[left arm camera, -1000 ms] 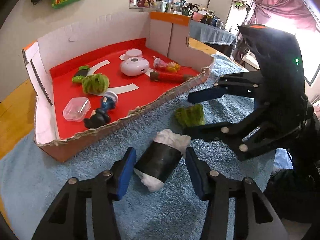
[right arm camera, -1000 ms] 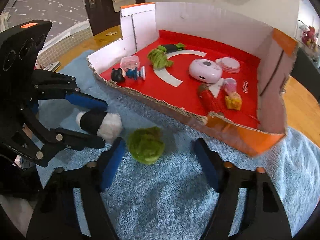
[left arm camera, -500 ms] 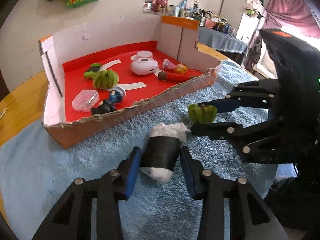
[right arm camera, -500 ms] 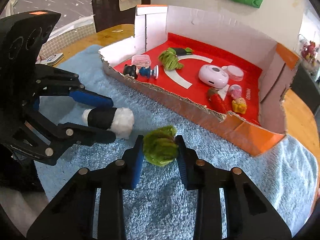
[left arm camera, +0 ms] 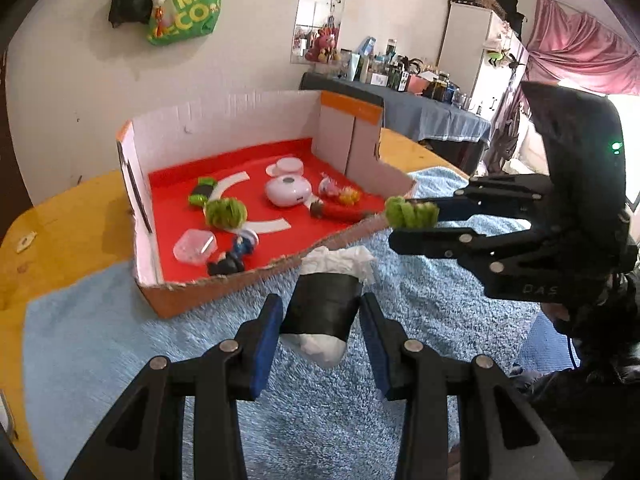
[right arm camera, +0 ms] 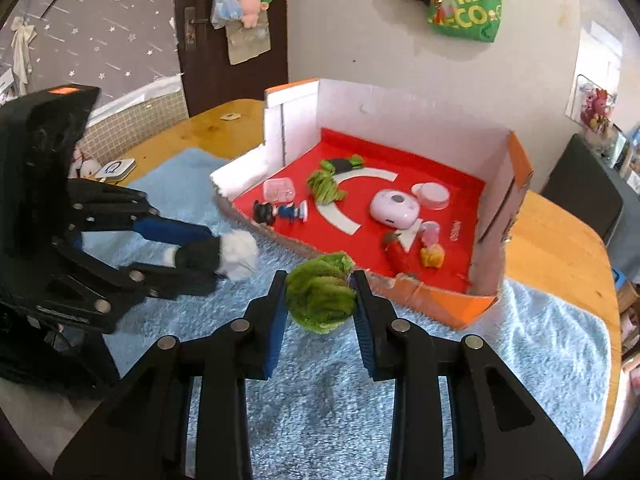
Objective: Organize objects
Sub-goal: 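Lift the roll and fuzzy ball and carry both over the box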
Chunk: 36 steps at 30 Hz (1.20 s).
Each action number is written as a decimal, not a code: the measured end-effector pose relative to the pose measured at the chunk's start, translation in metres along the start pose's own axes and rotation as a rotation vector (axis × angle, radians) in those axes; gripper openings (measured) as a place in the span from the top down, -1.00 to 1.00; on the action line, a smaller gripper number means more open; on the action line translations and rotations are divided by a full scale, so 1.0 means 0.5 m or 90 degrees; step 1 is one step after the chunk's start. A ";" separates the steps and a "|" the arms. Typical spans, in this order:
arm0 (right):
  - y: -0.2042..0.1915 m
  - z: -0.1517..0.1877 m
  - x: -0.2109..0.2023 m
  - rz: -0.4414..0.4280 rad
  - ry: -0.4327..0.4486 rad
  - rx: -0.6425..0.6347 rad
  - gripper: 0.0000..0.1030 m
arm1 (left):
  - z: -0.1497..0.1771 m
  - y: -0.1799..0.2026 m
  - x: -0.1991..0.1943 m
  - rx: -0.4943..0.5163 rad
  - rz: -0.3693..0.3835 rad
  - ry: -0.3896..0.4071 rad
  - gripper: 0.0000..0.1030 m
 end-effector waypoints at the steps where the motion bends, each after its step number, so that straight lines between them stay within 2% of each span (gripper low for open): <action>1: 0.001 -0.001 0.000 0.002 0.000 0.002 0.43 | -0.002 0.000 -0.002 0.001 -0.001 0.001 0.18; 10: 0.008 -0.017 -0.012 -0.004 0.013 0.012 0.43 | -0.026 0.000 -0.004 -0.001 -0.004 0.010 0.18; 15: 0.029 -0.051 -0.001 -0.035 0.002 0.027 0.43 | -0.062 -0.018 0.022 -0.019 -0.005 -0.002 0.18; 20: 0.060 -0.078 0.049 -0.051 -0.048 0.030 0.43 | -0.096 -0.048 0.069 -0.040 -0.016 -0.032 0.18; 24: 0.080 -0.091 0.084 -0.087 -0.094 0.033 0.43 | -0.113 -0.072 0.111 -0.059 -0.015 -0.063 0.18; 36: 0.095 -0.086 0.171 -0.153 -0.232 0.008 0.43 | -0.110 -0.091 0.174 -0.079 0.002 -0.116 0.18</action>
Point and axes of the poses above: each gripper's, at about its wrist camera, not at the fingertips, and x roughly the way its jaws point, y to its right, z to its underside, the point moved 5 cm from there along x, roughly the way its jaws point, and after that the axes turned 11 degrees about x, right-handed, at the moved point
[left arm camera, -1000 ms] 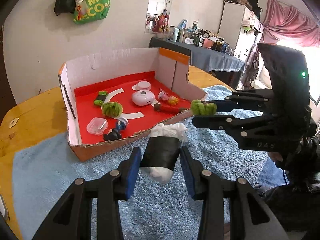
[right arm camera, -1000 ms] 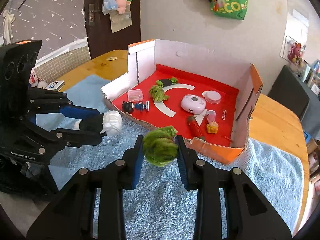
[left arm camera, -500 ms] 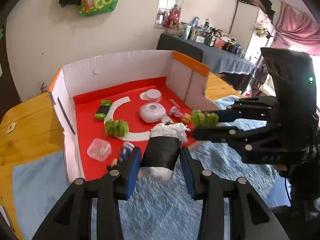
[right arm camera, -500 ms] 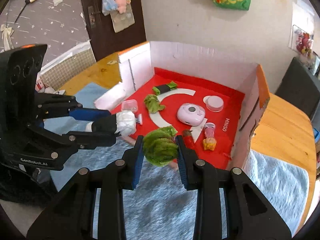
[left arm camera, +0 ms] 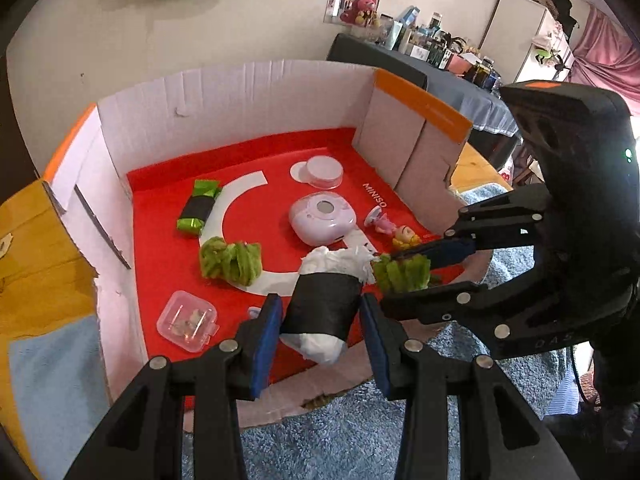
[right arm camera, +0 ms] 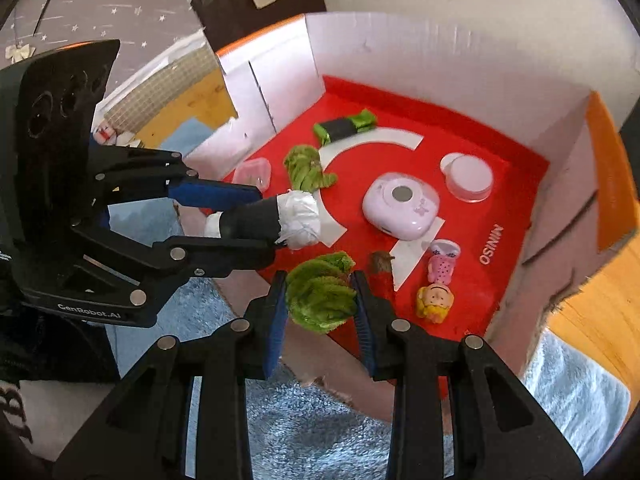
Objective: Organize objects
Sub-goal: 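Lift the roll and fuzzy ball and carry both over the box, then lower the roll and fuzzy ball into the box and open both tools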
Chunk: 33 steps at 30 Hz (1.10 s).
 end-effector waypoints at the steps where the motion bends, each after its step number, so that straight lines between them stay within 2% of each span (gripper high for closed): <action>1: 0.000 -0.001 0.002 -0.002 -0.006 -0.002 0.43 | 0.001 0.000 0.001 0.000 0.001 -0.002 0.18; 13: 0.001 0.001 0.031 -0.016 -0.076 -0.028 0.43 | 0.013 0.006 0.031 0.008 0.012 -0.046 0.18; 19: -0.001 -0.001 0.036 -0.016 -0.091 -0.038 0.41 | 0.015 0.002 0.038 0.001 0.014 -0.062 0.18; 33: 0.004 -0.006 0.053 -0.010 -0.105 -0.034 0.40 | 0.020 -0.006 0.039 -0.004 0.015 -0.066 0.19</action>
Point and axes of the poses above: each gripper's, at about its wrist camera, not at the fingertips, and x roughly the way its jaws point, y to its right, z to its underside, the point moved 5 cm from there along x, roughly the way its jaws point, and after that the axes turned 11 degrees about x, right-handed, at the moved point
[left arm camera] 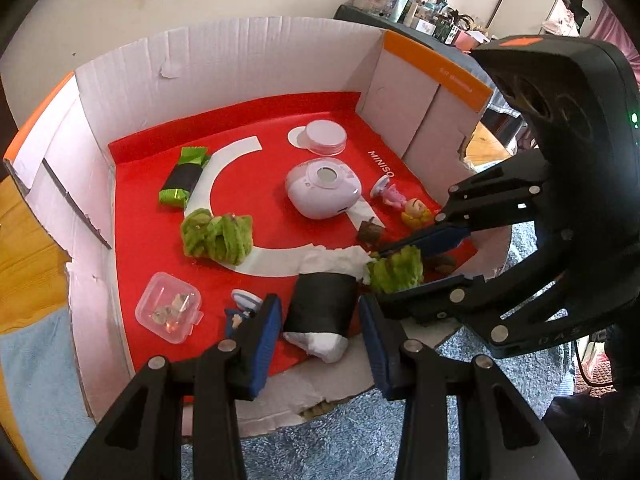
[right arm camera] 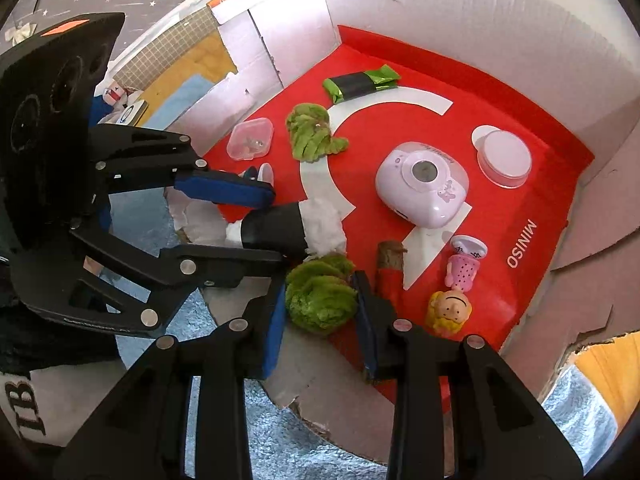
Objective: Organize objects
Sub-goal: 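Lower the roll and fuzzy ball into the box and open both tools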
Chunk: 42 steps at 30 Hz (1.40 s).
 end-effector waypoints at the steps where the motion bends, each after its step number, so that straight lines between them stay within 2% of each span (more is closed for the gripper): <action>1: 0.000 0.000 0.000 -0.001 -0.001 0.000 0.40 | 0.000 -0.001 -0.001 0.000 0.000 0.000 0.19; 10: -0.003 0.000 0.002 0.000 -0.001 -0.008 0.38 | 0.004 -0.004 -0.007 0.000 0.000 0.002 0.19; 11: -0.003 0.000 0.002 0.002 0.000 -0.008 0.33 | 0.005 -0.005 -0.008 -0.001 -0.001 0.003 0.19; 13: 0.000 -0.002 0.000 0.017 0.009 -0.012 0.04 | 0.006 -0.005 -0.009 -0.002 0.002 0.003 0.19; 15: 0.002 -0.004 -0.002 0.011 0.012 -0.008 -0.01 | 0.006 -0.005 -0.010 -0.003 0.003 0.003 0.19; 42: -0.015 -0.007 -0.003 0.010 0.011 -0.009 -0.01 | 0.012 -0.012 -0.025 -0.004 0.007 0.007 0.19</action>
Point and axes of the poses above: each gripper's, at about its wrist camera, not at the fingertips, and x roughly the way its jaws point, y to its right, z to its underside, the point moved 5 cm from there along x, roughly the way its jaws point, and after that the axes turned 11 degrees about x, right-handed, at the moved point
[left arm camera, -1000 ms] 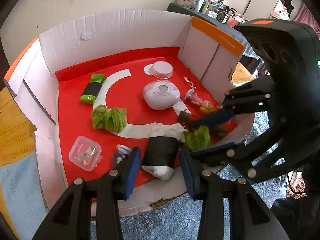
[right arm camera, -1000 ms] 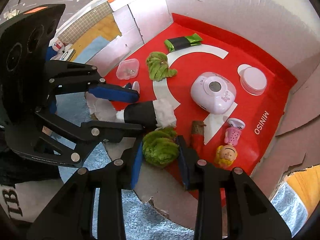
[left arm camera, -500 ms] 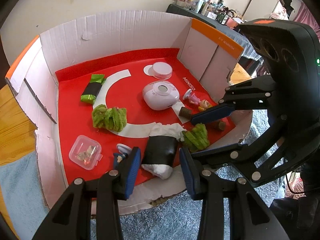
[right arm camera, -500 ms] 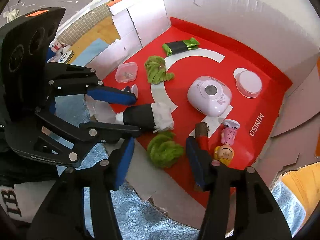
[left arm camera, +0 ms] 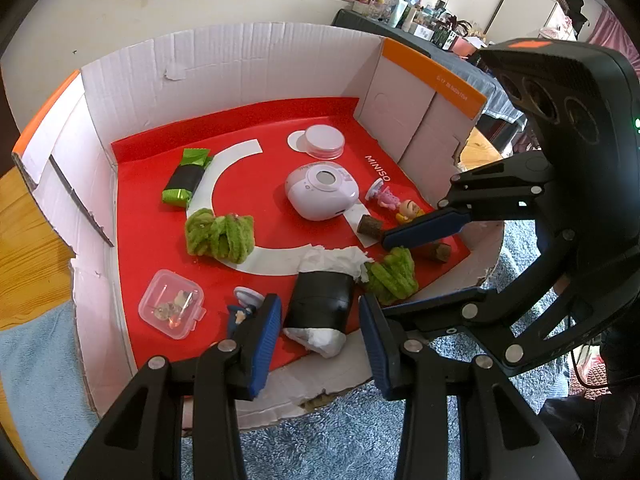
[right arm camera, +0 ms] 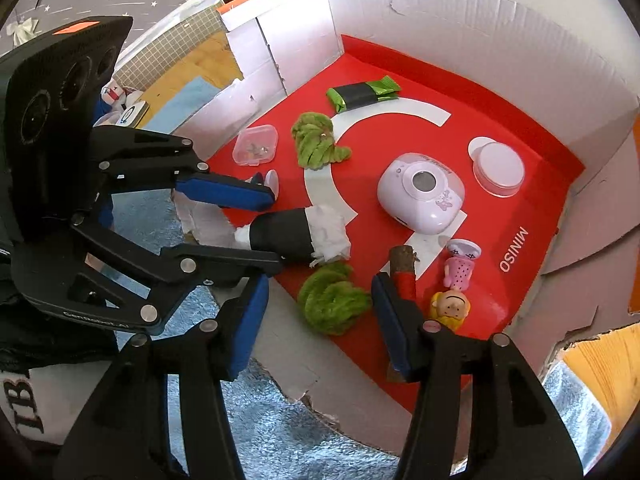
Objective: Organize objects
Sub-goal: 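Lower the roll and fuzzy ball into the box and open both tools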
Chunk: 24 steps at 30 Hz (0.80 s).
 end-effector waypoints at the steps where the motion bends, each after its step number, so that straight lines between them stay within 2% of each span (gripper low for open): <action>1: 0.000 0.001 -0.001 0.000 0.000 0.000 -0.01 | 0.000 -0.002 -0.001 0.000 0.000 0.000 0.19; 21: -0.008 0.005 -0.025 0.006 0.006 0.007 -0.02 | -0.007 0.022 -0.013 -0.001 -0.011 0.018 0.19; 24: -0.011 0.009 -0.038 0.012 0.014 0.013 -0.02 | -0.011 0.026 -0.028 -0.003 -0.017 0.033 0.08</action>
Point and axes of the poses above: each gripper's, at about its wrist camera, not at the fingertips, and x roughly the way its jaws point, y to its right, z to its underside, the point moved 5 cm from there along x, roughly the way its jaws point, and after that the axes turned 11 degrees about x, right-handed, at the moved point
